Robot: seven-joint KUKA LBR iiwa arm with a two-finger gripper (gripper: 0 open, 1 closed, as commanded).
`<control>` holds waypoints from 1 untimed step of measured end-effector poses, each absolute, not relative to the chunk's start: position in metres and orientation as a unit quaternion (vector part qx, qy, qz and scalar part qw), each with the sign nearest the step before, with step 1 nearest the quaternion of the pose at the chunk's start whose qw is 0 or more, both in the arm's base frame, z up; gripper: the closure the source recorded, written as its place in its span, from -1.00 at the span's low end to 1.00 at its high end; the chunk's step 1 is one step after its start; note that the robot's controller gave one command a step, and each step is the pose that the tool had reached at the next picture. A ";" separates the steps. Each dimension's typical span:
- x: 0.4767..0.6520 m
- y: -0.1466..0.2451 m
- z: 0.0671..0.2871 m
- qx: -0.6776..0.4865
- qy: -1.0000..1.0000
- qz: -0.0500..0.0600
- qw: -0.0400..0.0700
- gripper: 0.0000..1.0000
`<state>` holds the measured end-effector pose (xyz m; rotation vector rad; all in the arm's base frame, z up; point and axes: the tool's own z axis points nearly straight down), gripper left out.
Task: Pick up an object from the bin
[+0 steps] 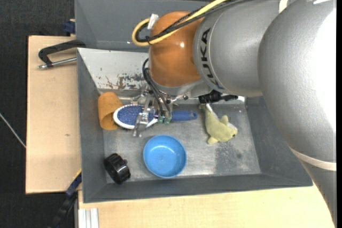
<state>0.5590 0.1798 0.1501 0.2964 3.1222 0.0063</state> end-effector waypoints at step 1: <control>0.560 0.181 0.164 0.094 0.996 0.002 0.002 1.00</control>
Offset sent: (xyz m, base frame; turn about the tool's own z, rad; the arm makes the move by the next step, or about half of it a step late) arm 0.0000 0.0002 0.0123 0.0000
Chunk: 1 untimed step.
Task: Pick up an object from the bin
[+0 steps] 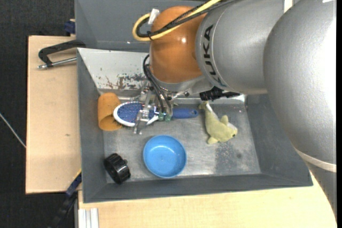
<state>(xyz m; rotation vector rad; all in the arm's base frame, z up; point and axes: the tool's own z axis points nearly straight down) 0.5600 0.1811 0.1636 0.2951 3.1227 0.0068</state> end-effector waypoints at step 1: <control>0.561 0.182 0.176 0.094 0.996 0.002 0.002 1.00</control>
Offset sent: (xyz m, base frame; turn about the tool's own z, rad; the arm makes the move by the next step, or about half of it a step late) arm 0.0001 -0.0001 0.0112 0.0000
